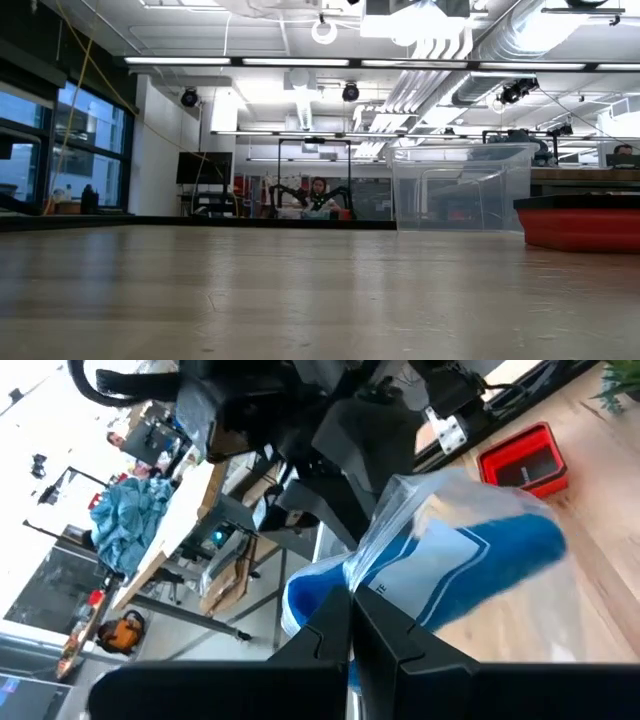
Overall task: Roll bandage
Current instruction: Put the rolled blue bandage into the transparent zip bag
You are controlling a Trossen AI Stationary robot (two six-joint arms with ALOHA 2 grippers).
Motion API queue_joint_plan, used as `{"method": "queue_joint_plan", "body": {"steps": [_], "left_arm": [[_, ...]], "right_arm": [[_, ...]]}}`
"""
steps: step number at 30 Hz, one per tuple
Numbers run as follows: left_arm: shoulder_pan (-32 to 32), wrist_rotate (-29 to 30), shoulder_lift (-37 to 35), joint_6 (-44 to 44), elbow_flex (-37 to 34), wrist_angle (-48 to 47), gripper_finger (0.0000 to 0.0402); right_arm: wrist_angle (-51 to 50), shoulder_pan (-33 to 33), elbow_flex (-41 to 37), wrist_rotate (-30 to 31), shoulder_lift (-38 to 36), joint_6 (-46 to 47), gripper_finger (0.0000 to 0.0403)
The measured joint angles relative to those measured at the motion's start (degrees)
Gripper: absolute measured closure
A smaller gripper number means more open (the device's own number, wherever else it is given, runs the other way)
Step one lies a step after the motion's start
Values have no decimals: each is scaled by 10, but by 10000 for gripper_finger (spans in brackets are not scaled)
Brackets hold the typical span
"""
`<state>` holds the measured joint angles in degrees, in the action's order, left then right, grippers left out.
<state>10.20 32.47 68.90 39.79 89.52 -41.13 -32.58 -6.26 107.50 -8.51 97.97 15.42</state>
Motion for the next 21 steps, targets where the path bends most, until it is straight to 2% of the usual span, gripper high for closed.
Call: {"method": "queue_joint_plan", "body": {"steps": [2,4,7,11,14,18,21], "left_arm": [[0,0,-1,-11,0,-12,401],[0,0,-2,-21,0,-35,401],[0,-6,-2,-44,0,-79,401],[-1,-35,-1,-68,0,-119,401],[0,-38,1,-72,0,-125,401],[0,-43,5,-69,0,-129,401],[0,-43,5,-72,0,-129,401]], "right_arm": [[-14,0,1,2,0,6,377],[-58,-1,15,21,0,3,393],[-125,-2,54,71,-1,-24,401],[-183,-9,108,104,-2,-50,403],[-183,-16,136,124,-2,-49,403],[-169,-25,157,94,-3,-39,403],[-173,-28,175,124,-2,-52,403]]}}
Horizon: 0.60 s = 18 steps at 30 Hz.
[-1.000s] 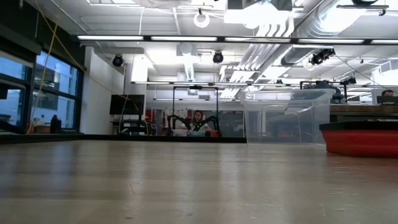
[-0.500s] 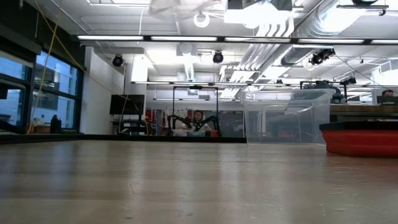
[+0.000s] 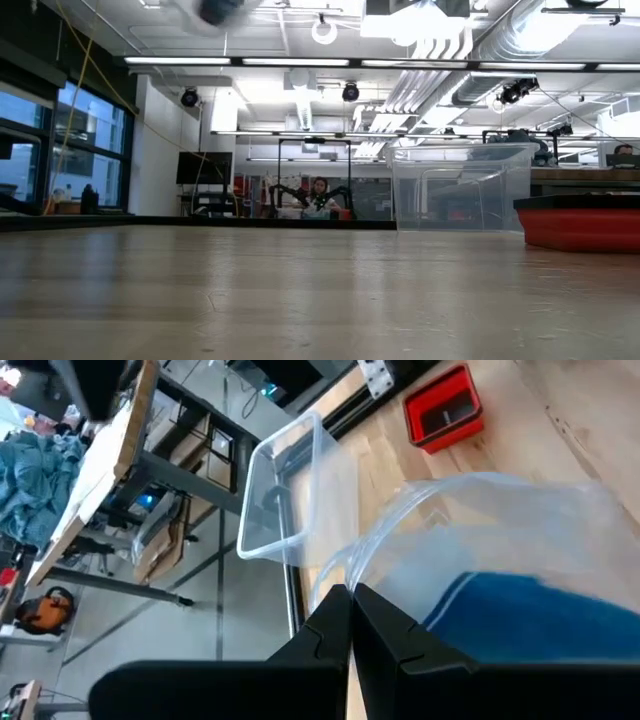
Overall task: Roll bandage
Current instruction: Put the rolled blue bandage into the transparent zip bag
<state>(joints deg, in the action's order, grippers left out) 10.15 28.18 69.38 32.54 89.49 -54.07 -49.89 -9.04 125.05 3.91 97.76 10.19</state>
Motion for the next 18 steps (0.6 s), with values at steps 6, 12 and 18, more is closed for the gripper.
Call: {"method": "queue_joint_plan", "body": {"steps": [6,12,18], "left_arm": [[0,19,-15,2,0,21,401],[0,37,-37,14,0,37,401],[0,36,-40,29,0,48,401]], "right_arm": [[-32,0,22,-19,-2,3,392],[-90,16,10,-25,1,-34,311],[-61,47,4,-70,26,-123,255]]}}
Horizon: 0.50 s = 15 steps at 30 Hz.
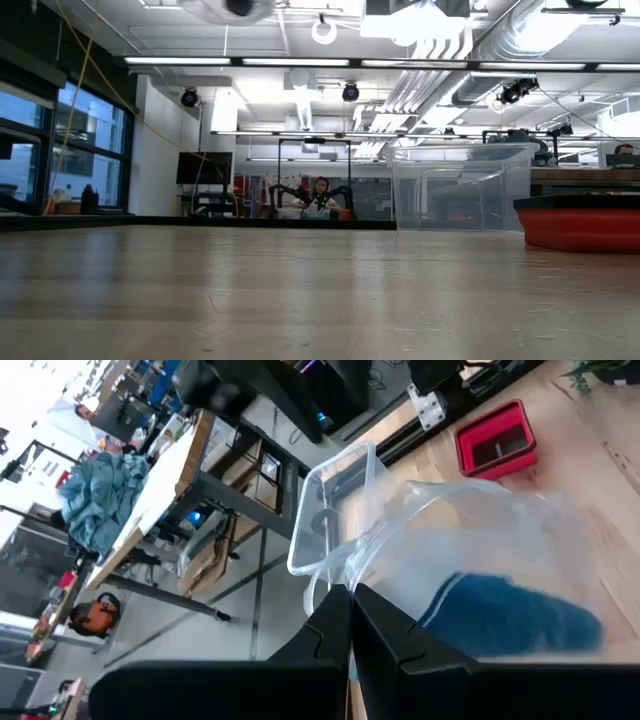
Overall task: Roll bandage
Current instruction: Put the rolled blue bandage into the transparent zip bag
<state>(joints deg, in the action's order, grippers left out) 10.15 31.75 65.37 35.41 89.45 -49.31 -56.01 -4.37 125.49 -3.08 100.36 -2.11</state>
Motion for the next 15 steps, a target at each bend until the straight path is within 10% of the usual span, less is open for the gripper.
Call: {"method": "queue_joint_plan", "body": {"steps": [15], "left_arm": [[0,11,7,13,0,40,401]], "right_arm": [[52,11,-1,11,54,12,265]]}}
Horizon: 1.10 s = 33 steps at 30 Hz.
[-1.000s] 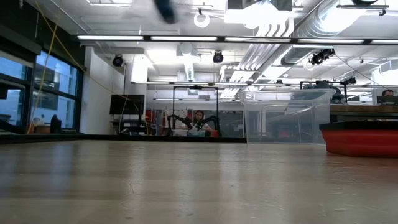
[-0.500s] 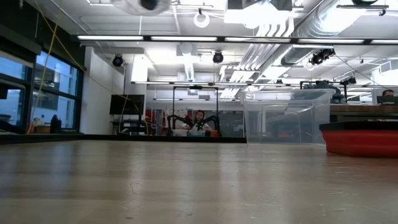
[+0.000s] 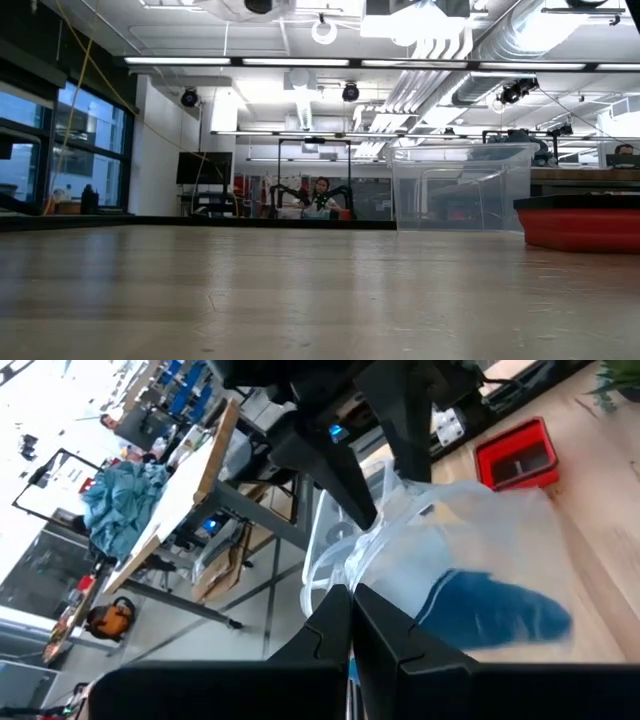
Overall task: Roll bandage
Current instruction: Put the rolled blue bandage into the transparent zip bag
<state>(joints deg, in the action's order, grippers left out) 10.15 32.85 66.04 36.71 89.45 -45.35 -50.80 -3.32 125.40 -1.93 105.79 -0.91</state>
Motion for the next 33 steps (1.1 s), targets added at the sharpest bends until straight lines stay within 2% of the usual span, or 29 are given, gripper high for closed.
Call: {"method": "queue_joint_plan", "body": {"steps": [14,17,20,23,24,29,33], "left_arm": [[-21,15,4,-10,0,25,401],[-23,13,8,-10,0,26,401],[-23,14,11,-9,0,34,401],[-23,14,12,-7,0,33,401],[-23,14,12,-7,0,34,401],[-23,29,12,-15,0,37,401],[-23,37,11,-26,0,18,401]], "right_arm": [[15,26,0,34,10,14,265],[15,33,0,63,12,10,270],[7,40,0,95,15,9,304],[6,42,0,112,24,34,377],[4,42,0,115,28,42,389],[-9,42,0,152,41,70,401],[-12,35,2,154,24,74,402]]}}
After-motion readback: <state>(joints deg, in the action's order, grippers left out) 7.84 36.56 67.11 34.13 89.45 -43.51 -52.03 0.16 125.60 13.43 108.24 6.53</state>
